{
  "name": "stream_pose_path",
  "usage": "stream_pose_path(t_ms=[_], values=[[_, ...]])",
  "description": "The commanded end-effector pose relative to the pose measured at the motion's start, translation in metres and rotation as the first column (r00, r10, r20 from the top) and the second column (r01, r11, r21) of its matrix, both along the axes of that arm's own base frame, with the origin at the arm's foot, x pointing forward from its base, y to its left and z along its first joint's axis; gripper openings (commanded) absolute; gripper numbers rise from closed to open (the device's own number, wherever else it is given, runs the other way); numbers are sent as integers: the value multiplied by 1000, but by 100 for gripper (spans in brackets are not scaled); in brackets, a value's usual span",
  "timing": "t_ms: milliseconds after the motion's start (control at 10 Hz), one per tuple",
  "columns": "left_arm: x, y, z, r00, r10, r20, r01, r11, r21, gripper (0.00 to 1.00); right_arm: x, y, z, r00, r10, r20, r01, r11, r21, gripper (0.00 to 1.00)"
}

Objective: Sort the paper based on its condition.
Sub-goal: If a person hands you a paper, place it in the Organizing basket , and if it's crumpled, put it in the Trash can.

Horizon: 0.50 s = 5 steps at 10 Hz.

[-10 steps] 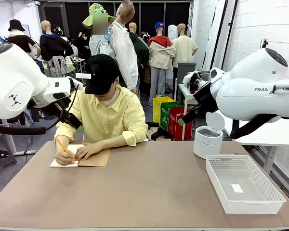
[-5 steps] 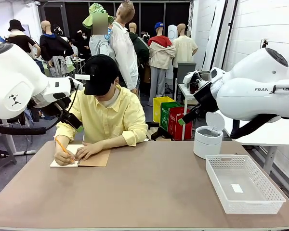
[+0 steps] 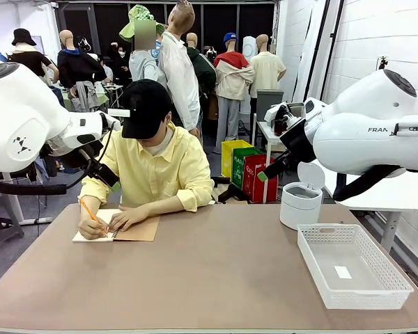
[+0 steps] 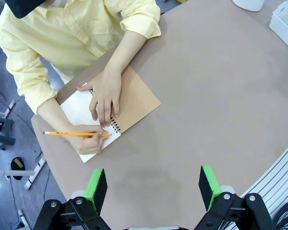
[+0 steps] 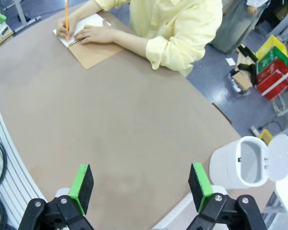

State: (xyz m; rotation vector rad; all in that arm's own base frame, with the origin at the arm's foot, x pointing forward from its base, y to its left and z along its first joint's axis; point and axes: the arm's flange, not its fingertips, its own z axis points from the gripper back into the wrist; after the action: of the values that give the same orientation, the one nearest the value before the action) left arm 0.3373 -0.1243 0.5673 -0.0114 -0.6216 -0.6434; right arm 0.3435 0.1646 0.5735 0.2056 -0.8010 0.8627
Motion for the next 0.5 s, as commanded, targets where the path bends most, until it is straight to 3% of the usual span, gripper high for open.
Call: stream_pose_path(t_ms=[0,400], values=[[0,0,0,1000,-1,2,1,1000,2,100,0,0,0,1000,2,-4,-2,1000,-2,100],[0,0,0,1000,-1,2,1,1000,2,100,0,0,0,1000,2,-4,-2,1000,-2,100]])
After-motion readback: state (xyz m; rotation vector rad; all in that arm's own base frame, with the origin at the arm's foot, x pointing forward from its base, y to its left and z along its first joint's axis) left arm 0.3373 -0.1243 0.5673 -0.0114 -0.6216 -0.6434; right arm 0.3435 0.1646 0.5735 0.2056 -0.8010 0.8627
